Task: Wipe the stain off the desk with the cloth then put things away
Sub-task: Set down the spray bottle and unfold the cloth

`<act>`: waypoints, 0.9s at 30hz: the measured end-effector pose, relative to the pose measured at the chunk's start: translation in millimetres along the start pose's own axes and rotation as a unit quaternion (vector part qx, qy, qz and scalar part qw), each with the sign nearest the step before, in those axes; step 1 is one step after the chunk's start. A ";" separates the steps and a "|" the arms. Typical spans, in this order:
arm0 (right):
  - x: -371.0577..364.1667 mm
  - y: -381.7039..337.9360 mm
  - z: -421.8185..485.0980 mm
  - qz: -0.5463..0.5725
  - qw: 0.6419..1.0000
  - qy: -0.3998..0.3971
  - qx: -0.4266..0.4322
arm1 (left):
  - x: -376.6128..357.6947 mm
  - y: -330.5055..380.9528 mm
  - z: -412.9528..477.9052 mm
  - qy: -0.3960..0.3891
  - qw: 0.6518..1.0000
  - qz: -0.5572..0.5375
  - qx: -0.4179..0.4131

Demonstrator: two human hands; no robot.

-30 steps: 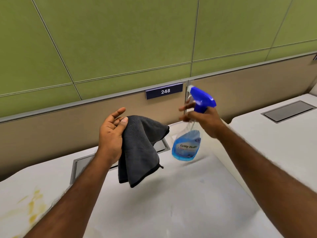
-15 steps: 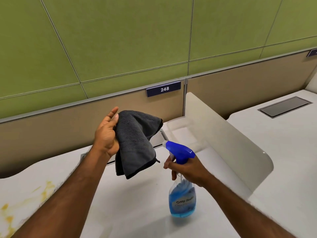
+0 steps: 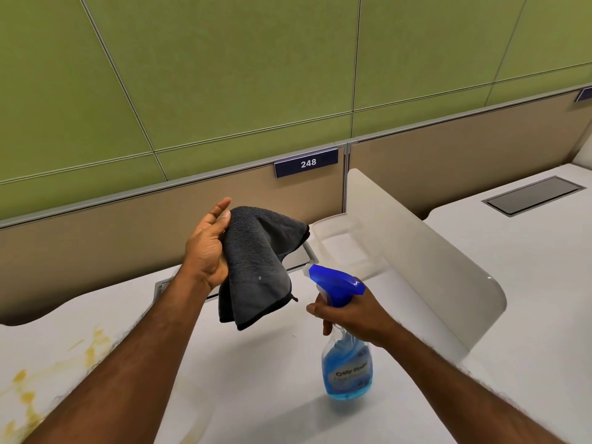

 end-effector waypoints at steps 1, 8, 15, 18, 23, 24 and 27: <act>-0.3 0.0 -0.7 0.012 1.000 -0.001 0.003 | 0.5 -0.6 0.0 0.001 1.000 0.003 0.000; -1.3 2.3 -5.0 0.037 0.999 -0.031 0.002 | 3.1 -4.2 0.1 0.006 1.000 0.006 0.000; 11.7 7.1 0.3 0.011 0.999 0.041 0.032 | 2.9 -9.4 1.6 0.000 1.000 0.009 0.005; 14.5 11.7 3.0 0.001 0.998 0.047 0.034 | 3.0 -12.2 1.4 0.000 1.000 0.012 0.009; 22.4 14.7 4.4 0.030 0.999 0.019 0.027 | 1.0 -16.3 1.4 0.001 1.000 0.004 0.013; 25.3 15.9 5.0 0.029 0.999 0.022 0.029 | 0.8 -17.2 1.6 0.001 1.000 0.003 0.014; 37.9 22.0 7.8 0.009 0.998 0.038 0.040 | -0.1 -19.2 2.8 -0.002 1.000 -0.002 0.013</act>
Point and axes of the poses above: each hand's wrist, its own z-axis towards the middle knuckle, its own x-axis out of the back of the hand, y = z × x, the point moved 5 cm from there along z, towards the middle knuckle, and after that the axes turned 14 degrees about z, right-handed, at the moved point
